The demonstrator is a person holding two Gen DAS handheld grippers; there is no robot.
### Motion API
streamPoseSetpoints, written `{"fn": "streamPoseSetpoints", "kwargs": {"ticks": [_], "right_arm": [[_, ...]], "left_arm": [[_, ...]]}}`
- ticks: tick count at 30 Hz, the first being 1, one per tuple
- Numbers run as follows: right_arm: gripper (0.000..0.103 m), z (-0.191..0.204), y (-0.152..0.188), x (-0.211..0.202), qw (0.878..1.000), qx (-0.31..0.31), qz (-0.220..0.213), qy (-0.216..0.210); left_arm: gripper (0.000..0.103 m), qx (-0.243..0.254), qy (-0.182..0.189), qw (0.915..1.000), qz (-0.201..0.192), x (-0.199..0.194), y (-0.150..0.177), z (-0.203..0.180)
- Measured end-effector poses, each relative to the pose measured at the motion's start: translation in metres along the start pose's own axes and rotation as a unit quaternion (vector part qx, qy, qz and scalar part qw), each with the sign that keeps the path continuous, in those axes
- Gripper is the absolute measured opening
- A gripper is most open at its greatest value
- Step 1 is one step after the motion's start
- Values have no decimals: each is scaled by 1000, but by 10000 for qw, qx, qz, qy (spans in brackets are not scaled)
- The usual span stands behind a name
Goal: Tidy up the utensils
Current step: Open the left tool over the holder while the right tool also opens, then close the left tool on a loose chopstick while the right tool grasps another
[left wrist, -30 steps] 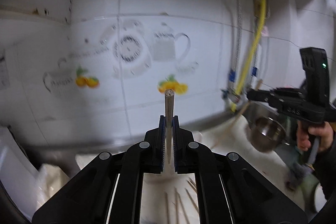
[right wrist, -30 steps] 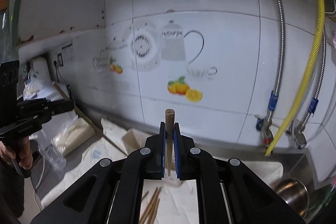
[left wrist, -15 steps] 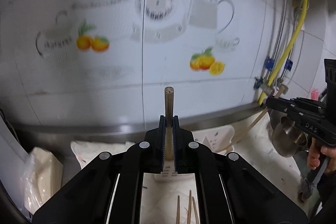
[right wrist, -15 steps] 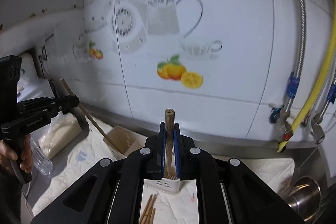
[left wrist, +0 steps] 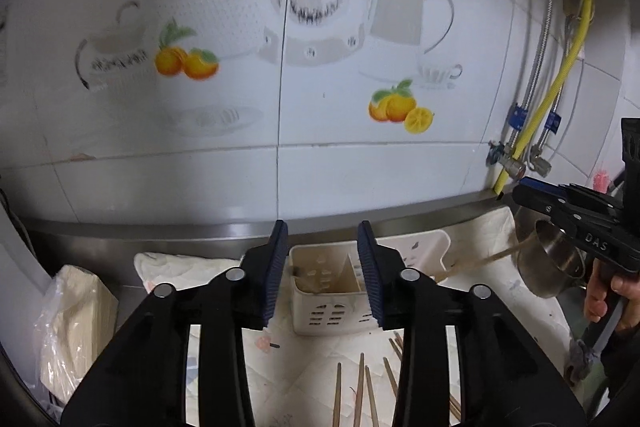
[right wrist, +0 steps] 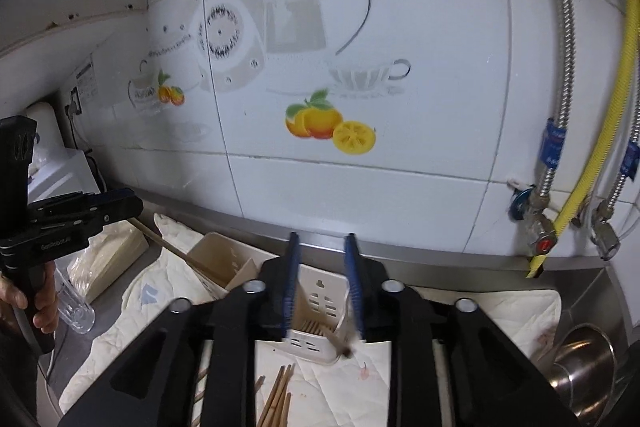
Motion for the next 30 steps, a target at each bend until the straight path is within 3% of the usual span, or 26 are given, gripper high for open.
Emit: {"fn": "streamPoseSetpoints", "kwargs": {"ticks": [4, 10, 19, 30], "right_arm": [[37, 3, 6, -27, 9998, 21, -183, -69], [47, 15, 46, -58, 9997, -7, -171, -194], [62, 35, 144, -75, 9991, -153, 353, -169], [63, 44, 250, -72, 9929, -191, 1166, 99]], "left_arm": [[37, 10, 47, 9998, -182, -25, 4, -3], [41, 63, 63, 9996, -272, -61, 39, -12], [54, -31, -49, 10000, 43, -81, 120, -14], [71, -422, -376, 9966, 602, -79, 201, 7]]}}
Point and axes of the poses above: each gripper's, at about its wrist camera, not at the fingertips, and x roughly the way its jaws point, z to its left, y to its underside, the point moved 5 cm from there along x, roughly the way its jaws point, and after that the axes turned 4 degrees about y, right-handed, at the moved point
